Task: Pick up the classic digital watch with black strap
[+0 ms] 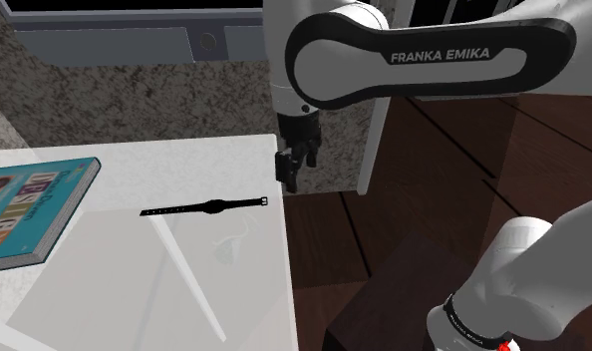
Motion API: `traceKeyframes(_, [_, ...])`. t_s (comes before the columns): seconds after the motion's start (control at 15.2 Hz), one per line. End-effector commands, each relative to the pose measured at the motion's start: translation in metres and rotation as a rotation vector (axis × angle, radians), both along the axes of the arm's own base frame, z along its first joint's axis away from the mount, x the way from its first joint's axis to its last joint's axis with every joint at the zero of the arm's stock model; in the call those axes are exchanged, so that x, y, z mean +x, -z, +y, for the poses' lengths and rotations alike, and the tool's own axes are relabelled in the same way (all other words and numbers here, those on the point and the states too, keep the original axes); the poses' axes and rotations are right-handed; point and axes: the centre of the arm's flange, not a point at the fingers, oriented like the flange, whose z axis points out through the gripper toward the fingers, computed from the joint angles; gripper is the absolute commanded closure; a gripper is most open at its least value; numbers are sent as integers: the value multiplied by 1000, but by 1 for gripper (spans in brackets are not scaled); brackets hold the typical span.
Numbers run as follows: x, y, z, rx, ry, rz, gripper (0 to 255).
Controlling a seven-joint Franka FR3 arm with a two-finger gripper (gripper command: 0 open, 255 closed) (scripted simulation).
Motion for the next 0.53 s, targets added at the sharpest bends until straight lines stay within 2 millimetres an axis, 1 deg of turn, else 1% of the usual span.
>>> traceKeyframes(0.0, [10, -4, 26, 6, -23, -7, 0])
traceKeyframes(0.46, [37, -26, 108, 23, -104, -32, 0])
